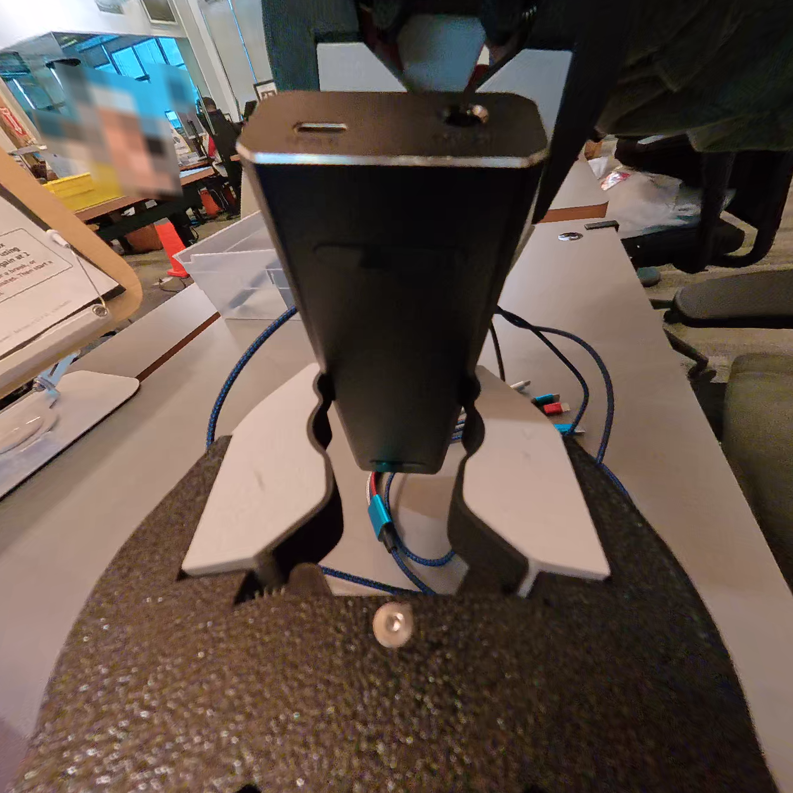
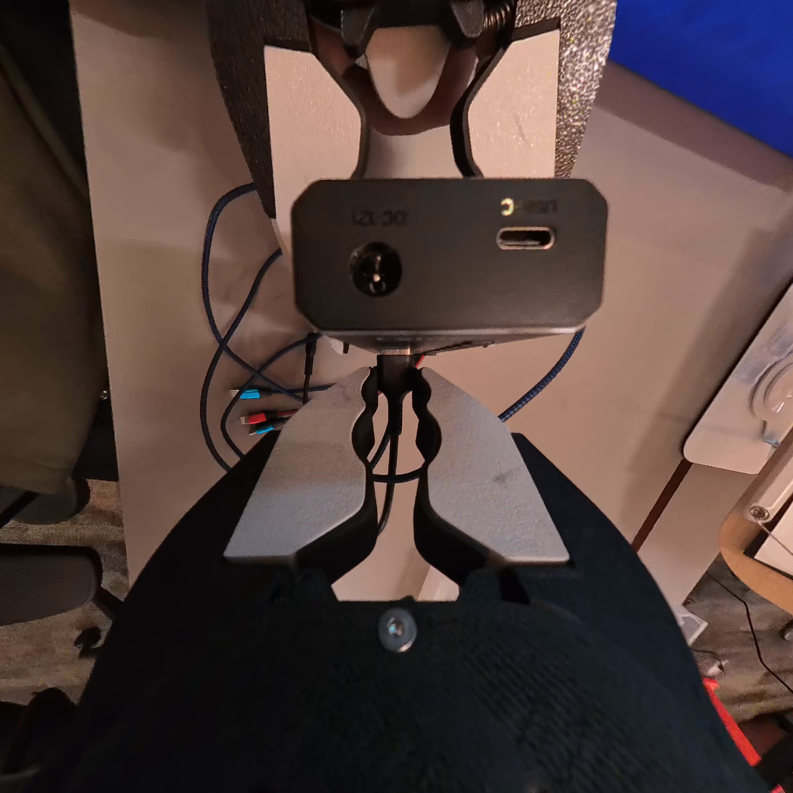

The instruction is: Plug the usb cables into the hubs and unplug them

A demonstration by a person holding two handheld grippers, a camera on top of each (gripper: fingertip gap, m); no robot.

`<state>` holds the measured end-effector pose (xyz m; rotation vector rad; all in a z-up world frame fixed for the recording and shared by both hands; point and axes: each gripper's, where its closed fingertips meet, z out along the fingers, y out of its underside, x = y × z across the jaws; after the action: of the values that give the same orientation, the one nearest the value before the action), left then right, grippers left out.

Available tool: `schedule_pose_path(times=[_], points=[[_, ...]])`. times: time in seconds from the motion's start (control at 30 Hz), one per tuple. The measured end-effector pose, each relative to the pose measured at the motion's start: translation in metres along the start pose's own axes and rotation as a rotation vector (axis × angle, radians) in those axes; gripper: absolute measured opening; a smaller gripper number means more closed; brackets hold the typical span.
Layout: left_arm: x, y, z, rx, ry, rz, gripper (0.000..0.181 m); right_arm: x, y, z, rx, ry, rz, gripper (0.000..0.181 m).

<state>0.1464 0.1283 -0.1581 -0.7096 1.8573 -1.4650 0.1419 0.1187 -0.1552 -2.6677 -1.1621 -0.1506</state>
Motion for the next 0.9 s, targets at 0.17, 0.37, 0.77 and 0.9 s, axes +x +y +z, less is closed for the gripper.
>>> schedule_pose_path(times=[0.17,0.37,0.77,0.9], points=[[0.007,-0.008,0.000,0.006,0.034,0.006,0.059,-0.007,0.001,-0.006,0.015,-0.039,0.004,0.016],[0.011,-0.011,-0.001,0.021,0.060,-0.007,0.059,-0.011,0.001,-0.009,0.030,-0.051,0.011,0.016],[0.002,-0.002,-0.015,-0.041,0.018,0.059,0.059,0.003,0.086,-0.026,-0.347,0.032,-0.023,0.015],[-0.029,-0.019,-0.039,0.112,-0.064,-0.074,0.059,0.007,0.048,-0.056,0.049,0.069,0.081,0.015]])
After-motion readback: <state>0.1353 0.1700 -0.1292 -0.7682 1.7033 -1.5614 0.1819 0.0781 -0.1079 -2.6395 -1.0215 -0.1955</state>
